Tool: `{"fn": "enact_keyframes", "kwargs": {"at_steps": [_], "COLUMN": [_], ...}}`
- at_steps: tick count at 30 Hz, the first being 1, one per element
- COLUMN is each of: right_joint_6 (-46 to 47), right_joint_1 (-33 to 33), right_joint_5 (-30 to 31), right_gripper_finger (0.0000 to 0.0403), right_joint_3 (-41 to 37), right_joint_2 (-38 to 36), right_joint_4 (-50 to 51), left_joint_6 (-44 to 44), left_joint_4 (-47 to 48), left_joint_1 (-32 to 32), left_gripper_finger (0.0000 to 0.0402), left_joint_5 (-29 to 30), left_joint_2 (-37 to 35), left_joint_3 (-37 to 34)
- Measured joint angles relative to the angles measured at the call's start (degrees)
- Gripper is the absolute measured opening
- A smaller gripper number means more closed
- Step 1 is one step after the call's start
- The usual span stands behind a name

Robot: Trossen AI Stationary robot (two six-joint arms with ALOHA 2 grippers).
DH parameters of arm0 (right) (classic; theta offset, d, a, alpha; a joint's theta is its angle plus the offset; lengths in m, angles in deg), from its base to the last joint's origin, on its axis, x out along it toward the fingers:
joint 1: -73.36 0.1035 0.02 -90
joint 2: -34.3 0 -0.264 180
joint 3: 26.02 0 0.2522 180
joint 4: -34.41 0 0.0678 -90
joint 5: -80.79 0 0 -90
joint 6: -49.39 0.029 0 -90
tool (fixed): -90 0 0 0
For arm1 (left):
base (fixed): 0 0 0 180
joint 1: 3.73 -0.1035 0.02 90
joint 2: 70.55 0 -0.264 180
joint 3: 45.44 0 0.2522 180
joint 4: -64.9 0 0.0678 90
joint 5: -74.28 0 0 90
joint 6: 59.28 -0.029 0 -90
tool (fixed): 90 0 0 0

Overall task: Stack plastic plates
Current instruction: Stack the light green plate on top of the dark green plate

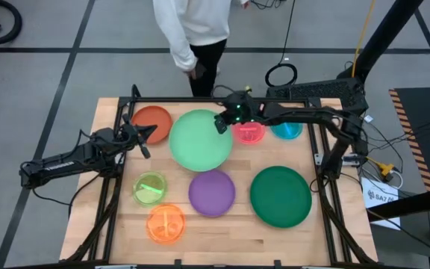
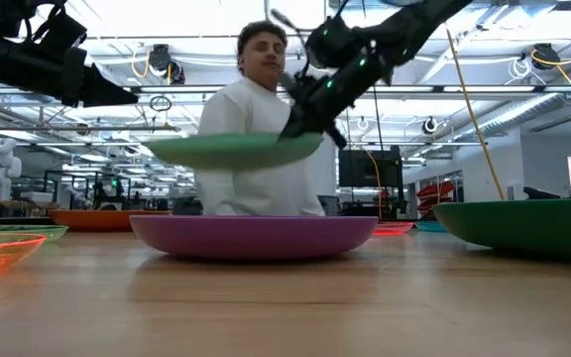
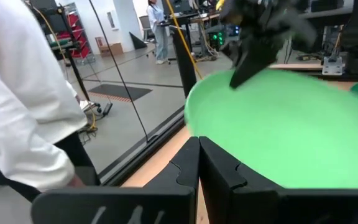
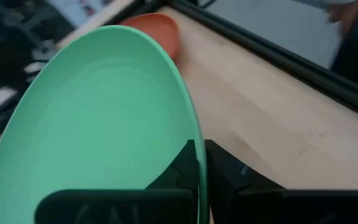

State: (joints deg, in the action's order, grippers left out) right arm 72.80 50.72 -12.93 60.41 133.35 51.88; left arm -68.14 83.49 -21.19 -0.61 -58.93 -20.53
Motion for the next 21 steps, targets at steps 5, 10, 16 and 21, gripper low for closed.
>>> {"fn": "enact_keyframes", "kwargs": {"at_steps": [5,10,16,21], "right_joint_6": [-4.6,-12.3,-16.8,-11.3], "right_joint_1": [0.5,2.5,8.4,11.2], "right_joint_5": [-9.1,-18.5,-20.7,-20.3], "right_gripper_finger": [0.0005,0.0005,0.0005,0.0005], "right_joint_3": [0.0,0.0,-9.3,-22.5], "right_joint_2": [-6.2,-11.6,-18.9,-28.1], "right_joint_4": [9.6,22.3,27.5,23.9], "left_joint_6": [0.0,0.2,1.7,3.5], "left_joint_4": [0.0,-0.1,-0.3,-0.2], "left_joint_1": [0.0,0.0,0.0,0.0], "left_gripper_finger": [0.0012,0.0012,0.0012,0.0012], "left_joint_5": [0.0,0.0,0.0,0.0], "left_joint_2": [0.0,0.0,0.0,0.0], "left_joint_3": [0.0,0.0,0.0,0.0]}}
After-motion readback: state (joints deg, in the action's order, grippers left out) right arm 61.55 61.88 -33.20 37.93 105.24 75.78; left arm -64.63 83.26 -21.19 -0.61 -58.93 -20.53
